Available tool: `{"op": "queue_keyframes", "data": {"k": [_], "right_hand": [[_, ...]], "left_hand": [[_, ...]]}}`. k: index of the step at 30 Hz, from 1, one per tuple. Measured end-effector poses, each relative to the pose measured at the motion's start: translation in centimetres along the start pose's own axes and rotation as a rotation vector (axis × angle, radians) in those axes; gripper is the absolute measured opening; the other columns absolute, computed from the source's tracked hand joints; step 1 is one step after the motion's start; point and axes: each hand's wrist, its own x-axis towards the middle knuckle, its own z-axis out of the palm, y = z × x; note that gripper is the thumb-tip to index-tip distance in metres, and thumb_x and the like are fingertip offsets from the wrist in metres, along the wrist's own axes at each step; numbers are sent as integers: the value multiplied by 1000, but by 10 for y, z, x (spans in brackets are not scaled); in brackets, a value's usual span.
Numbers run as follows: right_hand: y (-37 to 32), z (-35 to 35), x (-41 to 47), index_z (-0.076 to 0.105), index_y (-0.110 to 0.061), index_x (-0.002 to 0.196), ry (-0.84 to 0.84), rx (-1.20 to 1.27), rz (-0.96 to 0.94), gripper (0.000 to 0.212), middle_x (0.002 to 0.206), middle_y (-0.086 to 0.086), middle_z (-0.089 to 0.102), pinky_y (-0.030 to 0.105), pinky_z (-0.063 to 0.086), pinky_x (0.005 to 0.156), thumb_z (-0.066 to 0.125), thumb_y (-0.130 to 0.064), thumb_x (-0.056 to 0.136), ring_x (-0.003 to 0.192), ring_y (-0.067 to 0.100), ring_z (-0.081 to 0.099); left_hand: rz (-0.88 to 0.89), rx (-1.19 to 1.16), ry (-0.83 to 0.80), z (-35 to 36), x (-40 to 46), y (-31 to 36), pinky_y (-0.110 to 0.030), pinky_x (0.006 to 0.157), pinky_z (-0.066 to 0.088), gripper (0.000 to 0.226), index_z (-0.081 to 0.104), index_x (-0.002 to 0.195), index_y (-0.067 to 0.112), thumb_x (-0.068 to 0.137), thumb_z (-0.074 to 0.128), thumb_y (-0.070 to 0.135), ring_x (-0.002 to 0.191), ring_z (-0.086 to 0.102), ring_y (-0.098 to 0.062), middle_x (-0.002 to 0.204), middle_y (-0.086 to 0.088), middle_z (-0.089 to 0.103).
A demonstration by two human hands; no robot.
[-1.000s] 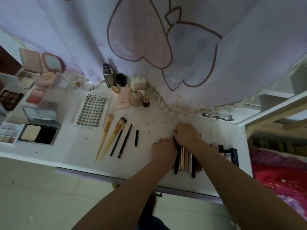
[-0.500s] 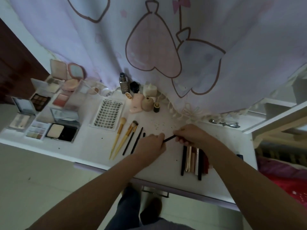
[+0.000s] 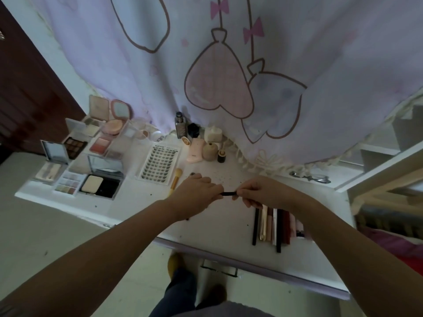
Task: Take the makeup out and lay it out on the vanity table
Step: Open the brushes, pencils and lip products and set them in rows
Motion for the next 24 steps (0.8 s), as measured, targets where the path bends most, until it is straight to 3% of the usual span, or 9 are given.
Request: {"op": "queue_keyframes", "data": {"k": [3,6,10,14,16,19,22,24], "right_hand": [[2,4,-1,70,-16,94,41,-55,-32,23,61,-8,59,13,39,49,48,-19,98,45,0,46],[13,-8,-12,68,-23,82,156,-110,-9,23,52,-12,55,17,38,51,50,-19,96,44,0,43],[23,-18,-17,65,-18,91,234,-25,31,18,69,-6,65,24,45,53,48,-17,97,56,7,55],[28,13,9,46,-15,101,199,183,227,7,91,5,71,22,49,55,40,-19,100,79,16,63],[36,33,24,43,-14,102,197,178,344,8,95,6,70,24,49,58,39,-20,100,79,18,61],[47,57,45,46,-12,90,281,21,385,15,98,8,69,28,47,64,39,-24,98,81,19,60],[49,69,56,43,-14,76,330,-154,356,27,84,4,59,29,39,66,39,-30,98,79,20,53],[48,76,63,44,-13,78,329,-254,368,30,76,0,49,28,34,65,38,-33,99,76,17,47]], "left_hand": [[-188,-222,-263,-7,2,1,-32,61,36,26,58,99,16,100,37,31,69,52,-23,74,-3,56],[-417,-506,-439,-4,-23,-15,-27,59,34,21,54,88,18,100,39,28,66,49,-14,71,2,54],[-626,-731,-334,-2,-45,-18,-15,59,38,24,53,78,20,99,42,22,56,50,-2,63,8,57],[-800,-847,-276,17,-18,22,-15,55,42,23,55,88,19,100,36,22,57,53,-10,71,5,68],[-912,-815,-338,34,-4,37,-21,52,44,24,56,94,12,100,36,23,56,53,-11,82,0,71],[-981,-568,-403,52,13,47,-29,64,49,24,55,90,9,97,39,26,72,60,-19,90,-7,67],[-922,-294,-477,59,19,44,-30,65,43,28,59,93,10,98,37,27,81,59,-21,92,-6,64],[-835,-134,-540,63,18,38,-32,73,42,30,63,98,11,99,36,24,96,56,-22,101,-6,63]]}}
